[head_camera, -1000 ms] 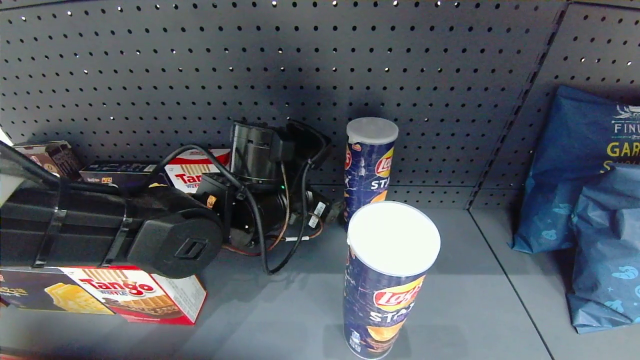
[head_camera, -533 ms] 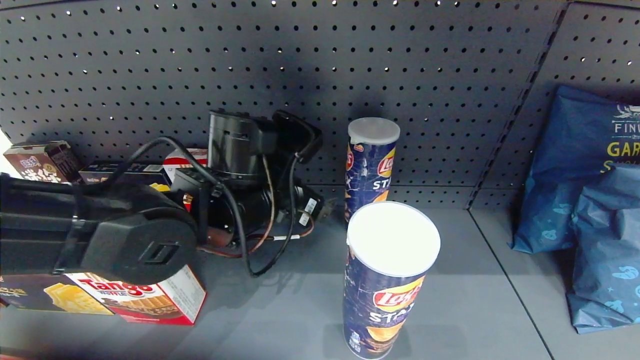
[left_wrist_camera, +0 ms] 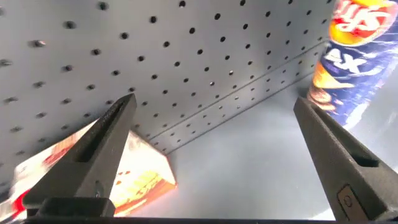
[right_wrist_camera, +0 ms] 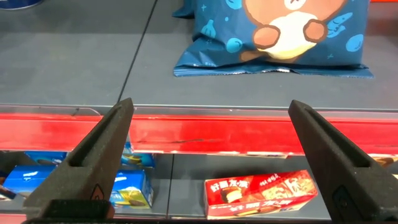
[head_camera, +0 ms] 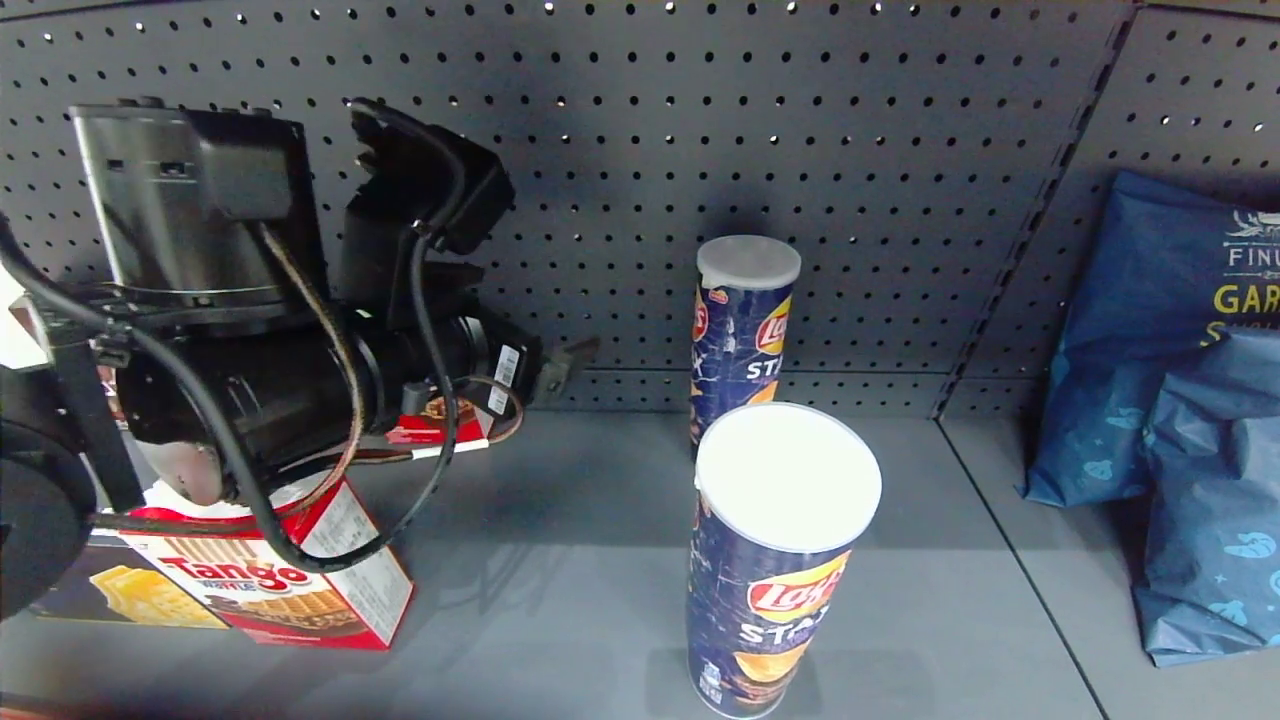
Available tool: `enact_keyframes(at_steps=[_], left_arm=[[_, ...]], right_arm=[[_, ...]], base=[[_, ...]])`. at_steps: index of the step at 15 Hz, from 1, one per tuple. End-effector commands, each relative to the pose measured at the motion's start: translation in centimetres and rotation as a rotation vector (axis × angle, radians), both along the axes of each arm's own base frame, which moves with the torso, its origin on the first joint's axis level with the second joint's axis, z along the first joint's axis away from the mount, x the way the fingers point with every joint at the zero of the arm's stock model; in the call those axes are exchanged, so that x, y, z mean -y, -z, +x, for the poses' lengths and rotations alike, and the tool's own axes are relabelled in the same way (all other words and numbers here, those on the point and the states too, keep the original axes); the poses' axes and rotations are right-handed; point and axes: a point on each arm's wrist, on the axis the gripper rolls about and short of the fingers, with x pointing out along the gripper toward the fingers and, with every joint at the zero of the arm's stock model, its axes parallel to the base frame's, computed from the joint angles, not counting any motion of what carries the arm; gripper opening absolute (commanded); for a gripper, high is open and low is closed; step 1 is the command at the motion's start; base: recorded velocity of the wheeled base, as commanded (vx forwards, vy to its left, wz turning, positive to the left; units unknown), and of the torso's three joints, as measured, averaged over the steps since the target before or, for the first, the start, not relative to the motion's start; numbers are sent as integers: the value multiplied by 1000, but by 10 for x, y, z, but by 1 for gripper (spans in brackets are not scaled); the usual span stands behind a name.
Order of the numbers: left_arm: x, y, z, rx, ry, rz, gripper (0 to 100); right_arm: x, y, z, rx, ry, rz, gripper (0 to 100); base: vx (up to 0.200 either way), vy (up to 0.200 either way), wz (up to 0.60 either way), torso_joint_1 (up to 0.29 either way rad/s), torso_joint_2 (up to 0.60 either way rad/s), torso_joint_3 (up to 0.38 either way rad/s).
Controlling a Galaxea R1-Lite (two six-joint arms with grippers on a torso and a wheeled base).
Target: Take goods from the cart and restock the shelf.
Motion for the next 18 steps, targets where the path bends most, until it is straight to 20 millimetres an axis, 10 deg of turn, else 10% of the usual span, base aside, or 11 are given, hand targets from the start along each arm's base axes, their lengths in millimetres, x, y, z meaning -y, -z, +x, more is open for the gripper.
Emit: enact_keyframes(at_steps=[1,4,5,7,18], left_arm=[[-12,-6,-18,27,0,-9,100],[-17,4,-22,47,-5,37,100],[-17,1,-21,76,-7,14,100],[-14,1,-16,91,-5,6,100],[0,7,0,93,7,29,100]], right_arm=[[0,0,0,-1,-2,-1,100],[0,-19,-5,94,-4,10,100],[0,-83,-8,177,-43,56,100],[-1,-121,1,141,-154,33,100],[-4,-51,-12,74,-74,-12,100]], base=[[0,0,0,0,0,0],[0,0,0,0,0,0],[0,0,0,0,0,0],[0,0,0,0,0,0],[0,0,0,0,0,0]])
